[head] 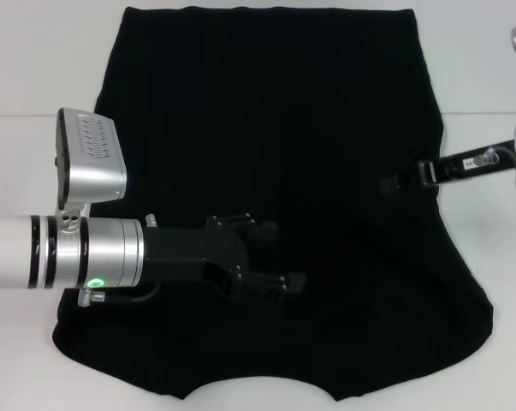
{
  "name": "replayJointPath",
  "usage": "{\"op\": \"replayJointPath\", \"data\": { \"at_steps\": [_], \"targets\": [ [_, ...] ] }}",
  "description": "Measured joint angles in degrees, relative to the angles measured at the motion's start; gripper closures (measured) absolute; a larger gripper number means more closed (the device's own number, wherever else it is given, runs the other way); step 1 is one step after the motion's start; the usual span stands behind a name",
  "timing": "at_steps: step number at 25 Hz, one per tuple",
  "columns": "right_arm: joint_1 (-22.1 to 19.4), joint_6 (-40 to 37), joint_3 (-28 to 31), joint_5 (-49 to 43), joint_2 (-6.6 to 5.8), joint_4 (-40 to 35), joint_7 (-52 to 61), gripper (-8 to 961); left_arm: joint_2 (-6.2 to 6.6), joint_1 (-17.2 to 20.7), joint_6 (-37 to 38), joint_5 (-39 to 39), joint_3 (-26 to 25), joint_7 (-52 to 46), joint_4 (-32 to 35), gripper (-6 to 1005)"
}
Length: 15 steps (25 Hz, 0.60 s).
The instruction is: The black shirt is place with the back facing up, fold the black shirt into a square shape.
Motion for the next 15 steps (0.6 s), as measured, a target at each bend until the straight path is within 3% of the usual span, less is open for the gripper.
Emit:
{"op": "replayJointPath", "data": {
  "at_steps": [5,10,15],
  "targets": [
    [0.4,0.53,0.47,0.27,0.39,-1.52,0.31,829,0.1,-0.08,-1.09,-0.36,-0.5,-0.02,-0.15,64],
    [-0.03,2.07,0.61,0.31,-0.13,-1.54,0.58,600,0.5,-0.05,-1.23,-0.62,-3.12,-0.18,-0.23,68],
    [-1.4,1.75,0.67,0.37,-0.97,-1.54,1.0,427,1.71,0.04,-1.16,-0.6,-5.03,-4.17,0.2,71]
  ]
}}
